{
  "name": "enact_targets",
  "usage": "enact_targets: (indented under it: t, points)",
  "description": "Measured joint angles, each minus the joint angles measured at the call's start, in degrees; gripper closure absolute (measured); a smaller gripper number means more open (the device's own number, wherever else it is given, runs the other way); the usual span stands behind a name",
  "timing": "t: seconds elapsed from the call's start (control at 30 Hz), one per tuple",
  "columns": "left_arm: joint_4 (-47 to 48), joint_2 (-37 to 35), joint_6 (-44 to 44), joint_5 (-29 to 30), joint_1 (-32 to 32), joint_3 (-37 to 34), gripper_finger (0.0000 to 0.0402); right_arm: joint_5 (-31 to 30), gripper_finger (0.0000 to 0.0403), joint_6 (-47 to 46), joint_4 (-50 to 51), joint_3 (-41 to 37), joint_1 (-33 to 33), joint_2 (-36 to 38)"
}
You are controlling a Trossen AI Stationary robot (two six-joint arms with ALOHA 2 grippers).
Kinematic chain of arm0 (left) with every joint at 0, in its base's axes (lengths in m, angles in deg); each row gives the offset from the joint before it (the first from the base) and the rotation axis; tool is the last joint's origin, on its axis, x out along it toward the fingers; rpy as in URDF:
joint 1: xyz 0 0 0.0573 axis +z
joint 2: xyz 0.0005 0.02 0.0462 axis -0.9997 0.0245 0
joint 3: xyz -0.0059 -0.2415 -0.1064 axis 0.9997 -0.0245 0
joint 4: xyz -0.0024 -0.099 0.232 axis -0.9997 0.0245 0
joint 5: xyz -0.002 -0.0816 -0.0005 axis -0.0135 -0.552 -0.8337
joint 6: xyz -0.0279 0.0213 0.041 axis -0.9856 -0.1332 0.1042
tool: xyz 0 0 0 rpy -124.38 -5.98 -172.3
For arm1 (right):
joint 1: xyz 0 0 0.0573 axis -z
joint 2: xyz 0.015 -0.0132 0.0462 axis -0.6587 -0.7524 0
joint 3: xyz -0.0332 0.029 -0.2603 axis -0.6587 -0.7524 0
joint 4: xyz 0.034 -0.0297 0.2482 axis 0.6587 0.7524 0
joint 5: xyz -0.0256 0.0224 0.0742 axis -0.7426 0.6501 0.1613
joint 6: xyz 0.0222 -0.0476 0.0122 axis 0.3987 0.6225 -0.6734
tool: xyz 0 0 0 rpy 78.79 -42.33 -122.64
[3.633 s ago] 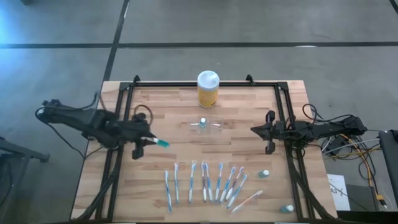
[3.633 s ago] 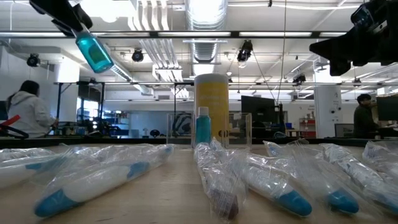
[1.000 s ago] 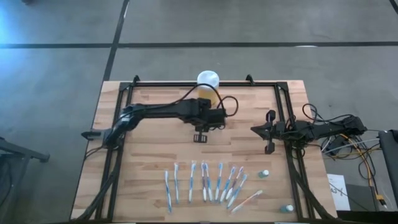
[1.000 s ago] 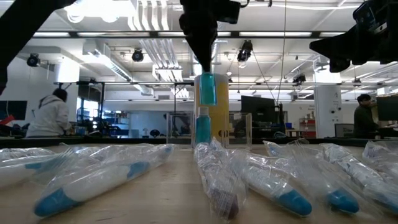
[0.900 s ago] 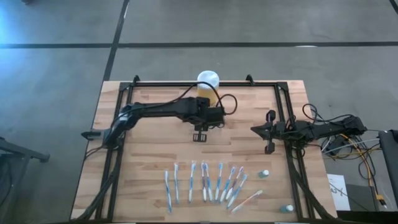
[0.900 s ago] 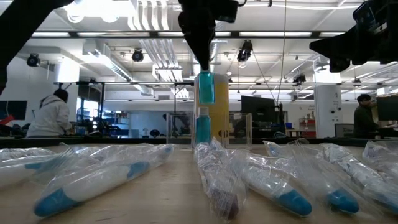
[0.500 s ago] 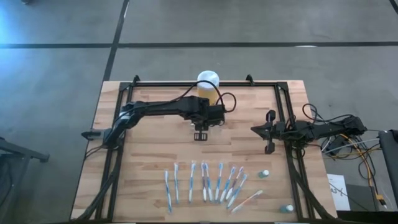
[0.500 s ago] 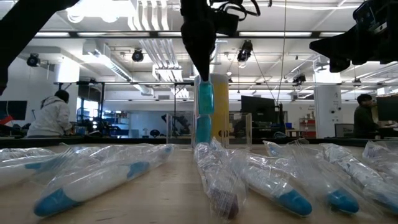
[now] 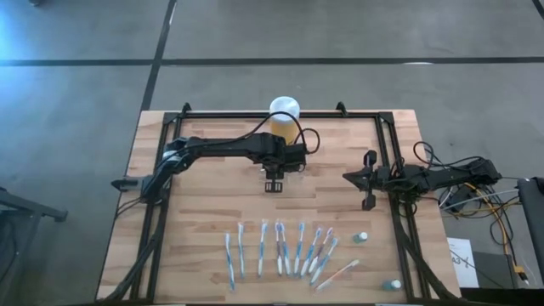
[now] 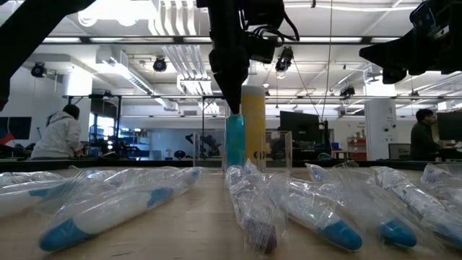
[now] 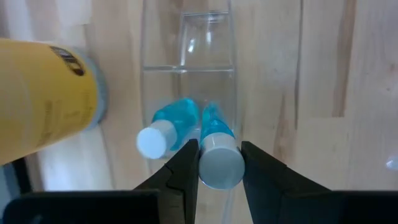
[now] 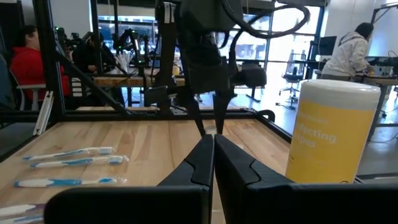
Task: Pick & Place toothbrushing station
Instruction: Put the blue mouthwash into the middle of the transparent organizer
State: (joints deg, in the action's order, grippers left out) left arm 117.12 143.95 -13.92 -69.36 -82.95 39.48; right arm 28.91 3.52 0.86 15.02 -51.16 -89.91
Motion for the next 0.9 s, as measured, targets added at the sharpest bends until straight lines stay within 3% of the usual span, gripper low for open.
enact_targets:
  t: [0.63,0.9]
  points:
    - [-6.45,-0.28,0.01,-3.15,0.37,-7.55,0.0303,-0.01,0.0394,0.02,-0.02,0.00,-0.01,0.00]
    - [-6.61,-0.37,-0.10,-3.20,0.35,-8.02,0.0252,0.00,0.0394,0.13,-0.02,0.00,-0.02,0.00]
